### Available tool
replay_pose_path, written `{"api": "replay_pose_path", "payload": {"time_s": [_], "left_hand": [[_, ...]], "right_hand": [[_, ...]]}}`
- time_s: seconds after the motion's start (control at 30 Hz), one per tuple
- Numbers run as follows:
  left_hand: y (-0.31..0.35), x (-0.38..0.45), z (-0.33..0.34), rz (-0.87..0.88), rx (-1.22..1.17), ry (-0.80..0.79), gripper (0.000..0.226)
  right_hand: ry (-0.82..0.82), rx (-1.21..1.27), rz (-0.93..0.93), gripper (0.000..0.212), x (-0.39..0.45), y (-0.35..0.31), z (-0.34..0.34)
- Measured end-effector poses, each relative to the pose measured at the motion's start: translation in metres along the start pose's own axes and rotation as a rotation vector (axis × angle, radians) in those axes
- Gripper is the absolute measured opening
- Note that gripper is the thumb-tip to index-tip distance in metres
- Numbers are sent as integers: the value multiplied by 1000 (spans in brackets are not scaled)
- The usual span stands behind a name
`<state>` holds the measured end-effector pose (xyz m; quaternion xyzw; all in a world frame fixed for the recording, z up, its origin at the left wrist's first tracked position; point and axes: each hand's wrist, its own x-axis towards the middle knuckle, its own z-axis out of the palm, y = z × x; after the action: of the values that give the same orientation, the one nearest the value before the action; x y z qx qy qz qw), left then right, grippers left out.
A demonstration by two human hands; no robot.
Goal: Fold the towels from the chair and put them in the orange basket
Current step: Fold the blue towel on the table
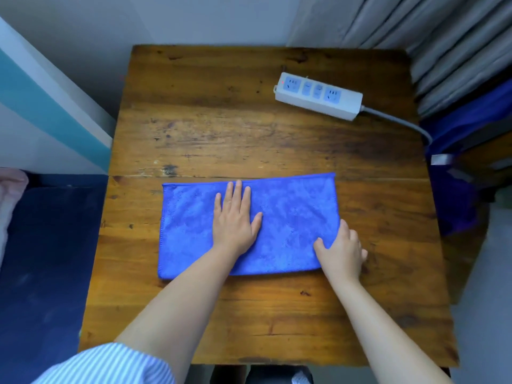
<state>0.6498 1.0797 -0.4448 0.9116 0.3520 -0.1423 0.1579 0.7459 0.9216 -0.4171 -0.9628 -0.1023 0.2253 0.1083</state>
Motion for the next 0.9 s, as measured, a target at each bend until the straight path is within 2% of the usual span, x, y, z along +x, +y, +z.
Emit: {"api": "replay_pose_path", "payload": {"time_s": [0.1,0.2,0.3,0.4,0.47,0.57,0.67,0.73,0.83,0.9], "left_hand": [[-2,-2,1,13,11,13,67],[0,-3,1,18,1,40,79],[-1,-3,2,3,16,7,65],[0,-2,1,8,18,5,67],[-1,-1,0,12,-11,-11,70],[-10,-7,-11,32,-49,-3,63],[-39,-26,-19,19,-27,190,58],[-71,-45,-23,-58,15,197,52],[-113,-71,-24,-167,9,224,51],[-135,-92,-23,-242,-28,226,51]], "right_hand": [[-8,52,46,43,6,0,-3],[-58,128,99,38,11,-6,-11],[-122,201,151,18,19,-8,-17],[-179,344,178,27,27,-8,-21],[-195,463,158,21,23,-9,-26],[-230,522,50,22,7,-23,-45],[-222,522,-102,14,-11,-48,-61],[-235,483,-203,8,-27,-72,-63],[-245,338,-380,28,-53,-115,-48],[-268,297,-448,27,-69,-141,-25]]}}
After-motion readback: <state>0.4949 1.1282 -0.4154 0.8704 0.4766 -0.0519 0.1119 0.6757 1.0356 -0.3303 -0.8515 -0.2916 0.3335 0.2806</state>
